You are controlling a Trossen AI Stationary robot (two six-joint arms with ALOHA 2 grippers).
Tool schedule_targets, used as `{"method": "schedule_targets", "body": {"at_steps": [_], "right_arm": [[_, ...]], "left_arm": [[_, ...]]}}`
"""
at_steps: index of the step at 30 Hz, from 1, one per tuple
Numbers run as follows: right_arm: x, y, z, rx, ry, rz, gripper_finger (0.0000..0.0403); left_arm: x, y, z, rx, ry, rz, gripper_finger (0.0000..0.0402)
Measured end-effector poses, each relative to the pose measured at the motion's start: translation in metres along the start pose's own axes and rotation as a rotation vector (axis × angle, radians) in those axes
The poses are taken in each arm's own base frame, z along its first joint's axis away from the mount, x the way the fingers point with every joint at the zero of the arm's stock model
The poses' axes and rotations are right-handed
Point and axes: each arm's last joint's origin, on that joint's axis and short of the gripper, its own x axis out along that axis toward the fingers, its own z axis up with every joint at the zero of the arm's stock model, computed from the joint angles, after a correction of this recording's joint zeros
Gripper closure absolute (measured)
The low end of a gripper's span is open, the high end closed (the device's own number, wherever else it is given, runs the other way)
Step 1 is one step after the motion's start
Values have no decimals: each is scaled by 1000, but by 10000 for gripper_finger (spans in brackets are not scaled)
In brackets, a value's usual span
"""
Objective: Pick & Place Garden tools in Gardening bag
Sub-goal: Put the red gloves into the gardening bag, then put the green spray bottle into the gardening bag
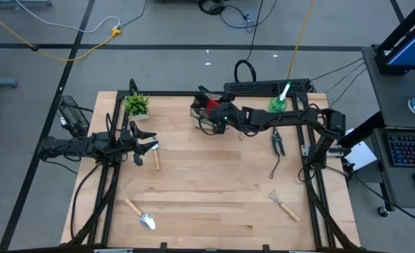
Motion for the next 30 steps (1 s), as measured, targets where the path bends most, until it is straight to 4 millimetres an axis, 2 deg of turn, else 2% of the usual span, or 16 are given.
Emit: {"method": "schedule_targets", "body": {"at_steps": [3, 9, 18, 30], "right_arm": [[-2, 2, 4, -16, -21, -8, 143], [-7, 3, 9, -59, -2, -130, 129], [-18, 6, 22, -96, -2, -313, 128], [-32, 8, 24, -233, 263, -630, 128]], "left_arm": [[0, 0, 0, 0, 0, 0, 231], [0, 0, 0, 0, 0, 0, 231], [0, 0, 0, -1, 0, 0, 231], [0, 0, 0, -7, -5, 0, 231]]}}
